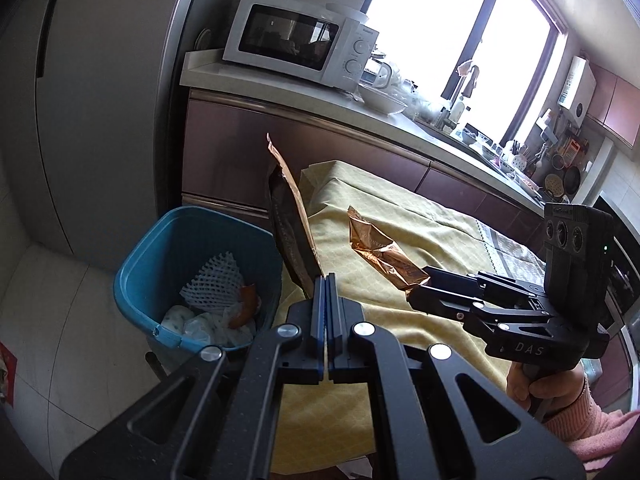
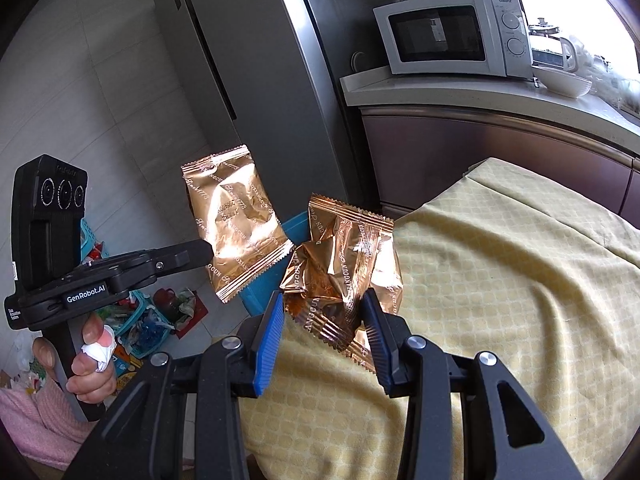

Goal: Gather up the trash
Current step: 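Carry both copper wrappers over the blue bin with both tools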

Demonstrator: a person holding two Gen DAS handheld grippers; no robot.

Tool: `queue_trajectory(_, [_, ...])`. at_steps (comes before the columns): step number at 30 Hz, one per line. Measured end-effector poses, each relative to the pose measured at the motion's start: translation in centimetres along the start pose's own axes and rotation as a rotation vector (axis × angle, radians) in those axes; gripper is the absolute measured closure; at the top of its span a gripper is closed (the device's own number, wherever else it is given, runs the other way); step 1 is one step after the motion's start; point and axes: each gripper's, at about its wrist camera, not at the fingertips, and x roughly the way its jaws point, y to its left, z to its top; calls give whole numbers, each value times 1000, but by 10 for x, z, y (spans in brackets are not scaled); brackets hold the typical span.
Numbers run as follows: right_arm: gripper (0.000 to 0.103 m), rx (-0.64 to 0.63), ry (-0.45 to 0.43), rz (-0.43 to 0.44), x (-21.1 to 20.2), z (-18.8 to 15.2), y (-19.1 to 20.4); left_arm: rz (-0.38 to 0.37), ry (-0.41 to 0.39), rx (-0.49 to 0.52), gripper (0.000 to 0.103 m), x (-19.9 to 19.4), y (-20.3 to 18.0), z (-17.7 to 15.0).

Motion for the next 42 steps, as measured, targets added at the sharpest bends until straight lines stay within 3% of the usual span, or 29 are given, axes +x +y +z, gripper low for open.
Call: queue_trajectory(42, [65, -73, 68, 55, 54, 35, 35, 110, 14, -92, 102, 11, 51, -2])
